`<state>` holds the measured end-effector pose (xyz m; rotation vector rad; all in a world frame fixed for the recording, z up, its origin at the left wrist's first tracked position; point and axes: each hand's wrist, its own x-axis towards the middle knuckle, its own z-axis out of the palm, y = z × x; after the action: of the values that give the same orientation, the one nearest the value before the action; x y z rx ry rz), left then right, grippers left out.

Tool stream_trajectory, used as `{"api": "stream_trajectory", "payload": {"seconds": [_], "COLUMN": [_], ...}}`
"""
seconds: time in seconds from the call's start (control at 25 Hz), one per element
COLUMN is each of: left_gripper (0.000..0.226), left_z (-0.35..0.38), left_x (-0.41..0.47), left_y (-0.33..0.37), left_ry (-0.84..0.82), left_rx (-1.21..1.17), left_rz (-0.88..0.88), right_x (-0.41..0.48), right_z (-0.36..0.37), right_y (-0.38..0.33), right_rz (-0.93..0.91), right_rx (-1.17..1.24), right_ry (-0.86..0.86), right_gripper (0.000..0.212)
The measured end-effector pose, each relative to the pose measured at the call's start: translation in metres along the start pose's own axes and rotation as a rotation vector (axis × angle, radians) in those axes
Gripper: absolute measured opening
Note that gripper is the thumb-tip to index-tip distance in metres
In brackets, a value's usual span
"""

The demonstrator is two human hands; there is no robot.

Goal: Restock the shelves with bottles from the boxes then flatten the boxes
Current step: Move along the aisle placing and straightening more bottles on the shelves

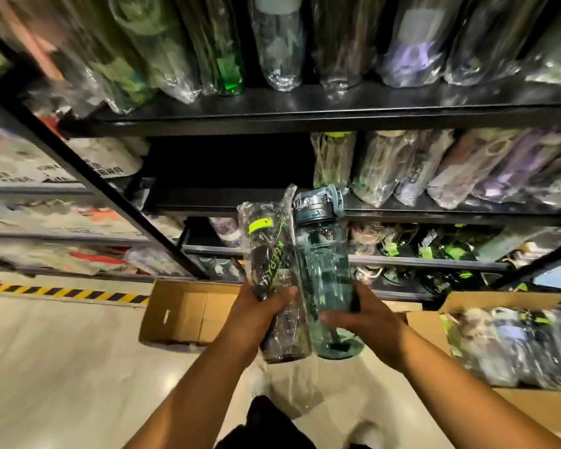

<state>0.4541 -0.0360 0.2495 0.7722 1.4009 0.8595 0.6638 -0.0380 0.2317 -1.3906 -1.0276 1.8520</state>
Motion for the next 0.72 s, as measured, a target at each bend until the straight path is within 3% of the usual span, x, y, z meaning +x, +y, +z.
{"api": "stream_trajectory", "payload": {"seconds": [0.2,0.36,0.48,0.72], "left_gripper": [0.035,0.034,0.028,0.019], "left_z": [-0.071,-0.122,-0.146,-0.157], "left_x": [0.064,0.126,0.169,0.227], "left_y": [0.025,0.049,0.060,0.078], "left_ry": [0.023,-0.036,-0.063,-0.101], "left_rx": [0.013,0.097,0.143,0.158], "left_rz": [-0.027,0.009,0.041,0.047], "right_x": [0.094,0.166,0.214,0.263], "right_z": [0.052,0.073,0.082,0.085], "right_y": [-0.027,-0.056,-0.070,-0.073], "right_rz": [0.011,0.005,-0.024,-0.145], "right_rx": [-0.037,-0.052,-0.158,-0.116], "right_ry": [0.105,0.250,0.330,0.450], "right_gripper": [0.064,0.063,0.084,0.097]}}
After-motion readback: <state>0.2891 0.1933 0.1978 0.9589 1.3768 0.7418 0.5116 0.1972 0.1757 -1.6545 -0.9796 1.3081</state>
